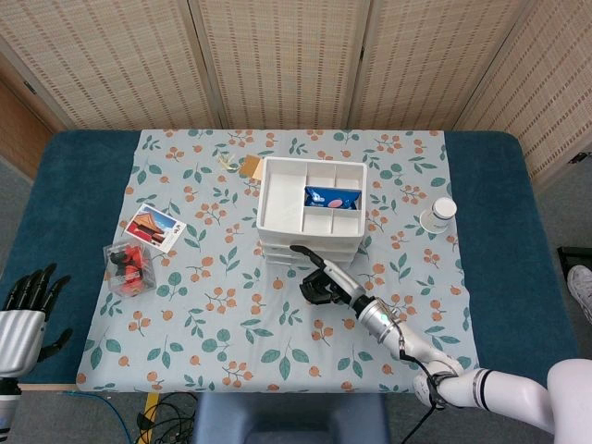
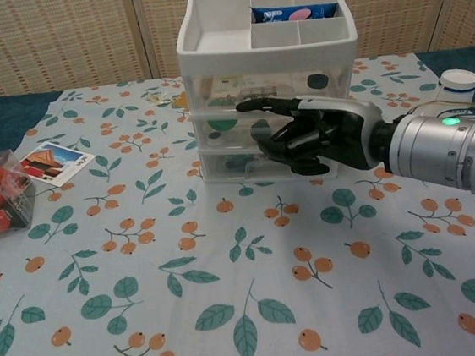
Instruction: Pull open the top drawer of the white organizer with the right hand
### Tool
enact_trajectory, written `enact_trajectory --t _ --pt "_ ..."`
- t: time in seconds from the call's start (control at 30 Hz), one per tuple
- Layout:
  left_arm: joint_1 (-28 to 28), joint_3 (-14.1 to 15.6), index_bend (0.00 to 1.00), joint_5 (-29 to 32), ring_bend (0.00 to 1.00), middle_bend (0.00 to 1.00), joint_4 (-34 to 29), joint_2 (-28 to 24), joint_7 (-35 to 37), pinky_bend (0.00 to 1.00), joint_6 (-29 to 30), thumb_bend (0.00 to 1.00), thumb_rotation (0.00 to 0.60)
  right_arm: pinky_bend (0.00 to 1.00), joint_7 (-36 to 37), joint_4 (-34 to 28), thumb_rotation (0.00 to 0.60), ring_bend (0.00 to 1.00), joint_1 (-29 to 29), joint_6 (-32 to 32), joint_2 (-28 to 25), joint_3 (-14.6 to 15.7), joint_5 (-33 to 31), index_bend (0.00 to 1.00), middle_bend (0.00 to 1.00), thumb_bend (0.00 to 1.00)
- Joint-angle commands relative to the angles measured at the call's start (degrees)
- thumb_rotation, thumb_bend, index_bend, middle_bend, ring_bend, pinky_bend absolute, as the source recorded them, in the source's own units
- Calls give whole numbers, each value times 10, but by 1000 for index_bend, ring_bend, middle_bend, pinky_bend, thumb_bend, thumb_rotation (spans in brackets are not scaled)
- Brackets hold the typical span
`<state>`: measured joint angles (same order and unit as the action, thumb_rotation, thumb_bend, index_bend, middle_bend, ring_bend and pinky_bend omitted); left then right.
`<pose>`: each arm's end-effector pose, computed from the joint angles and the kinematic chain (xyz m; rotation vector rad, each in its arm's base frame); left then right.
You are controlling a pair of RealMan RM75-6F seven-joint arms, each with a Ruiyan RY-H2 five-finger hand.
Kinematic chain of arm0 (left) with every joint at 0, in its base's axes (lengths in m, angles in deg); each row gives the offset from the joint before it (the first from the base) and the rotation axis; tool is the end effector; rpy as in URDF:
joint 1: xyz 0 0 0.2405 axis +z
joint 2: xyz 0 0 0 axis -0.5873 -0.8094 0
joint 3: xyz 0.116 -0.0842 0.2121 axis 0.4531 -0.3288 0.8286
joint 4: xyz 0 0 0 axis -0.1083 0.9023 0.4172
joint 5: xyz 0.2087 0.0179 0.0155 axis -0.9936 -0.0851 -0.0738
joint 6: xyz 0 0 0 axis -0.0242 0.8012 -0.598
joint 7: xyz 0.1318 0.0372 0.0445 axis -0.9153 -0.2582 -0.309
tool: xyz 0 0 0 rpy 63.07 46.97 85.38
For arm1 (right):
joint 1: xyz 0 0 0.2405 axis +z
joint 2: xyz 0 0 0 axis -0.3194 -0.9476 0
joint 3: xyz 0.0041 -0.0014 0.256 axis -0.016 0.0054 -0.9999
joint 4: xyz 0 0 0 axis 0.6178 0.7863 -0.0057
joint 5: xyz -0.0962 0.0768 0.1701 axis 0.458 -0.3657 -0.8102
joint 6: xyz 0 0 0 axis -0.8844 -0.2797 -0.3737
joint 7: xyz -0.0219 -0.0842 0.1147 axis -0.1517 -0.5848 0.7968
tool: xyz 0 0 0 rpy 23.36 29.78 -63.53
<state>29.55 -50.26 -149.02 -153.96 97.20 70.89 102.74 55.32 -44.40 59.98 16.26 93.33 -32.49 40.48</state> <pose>-0.3030 0.1863 0.1609 -1.4698 -0.7678 -0.8269 -0.1226 -0.3273 -0.0506 1.5294 -2.1593 1.4417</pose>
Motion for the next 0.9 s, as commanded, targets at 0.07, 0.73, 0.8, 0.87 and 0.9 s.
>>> enact_trajectory --t 0.07,0.73,0.8,0.87,0.9 --pt "-1 0 129 0 9 19 0 0 0 84 -1 230 600 927 -1 2 600 929 0 -8 3 1 -1 0 837 557" --pt "-3 1 129 1 9 19 4 2 2 84 -6 230 600 927 -6 5 600 929 3 -16 1 10 -11 0 836 562" --pt "-3 1 129 0 9 19 3 2 2 84 -5 231 600 927 -7 7 600 929 6 -15 2 9 -11 0 836 564" --pt "-3 1 129 0 9 19 3 2 2 84 -5 231 600 927 -7 10 600 929 9 -13 3 8 -11 0 836 565" --pt "-3 1 129 0 9 19 3 2 2 84 -5 231 600 927 -7 11 600 929 10 -12 4 8 -11 0 836 566"
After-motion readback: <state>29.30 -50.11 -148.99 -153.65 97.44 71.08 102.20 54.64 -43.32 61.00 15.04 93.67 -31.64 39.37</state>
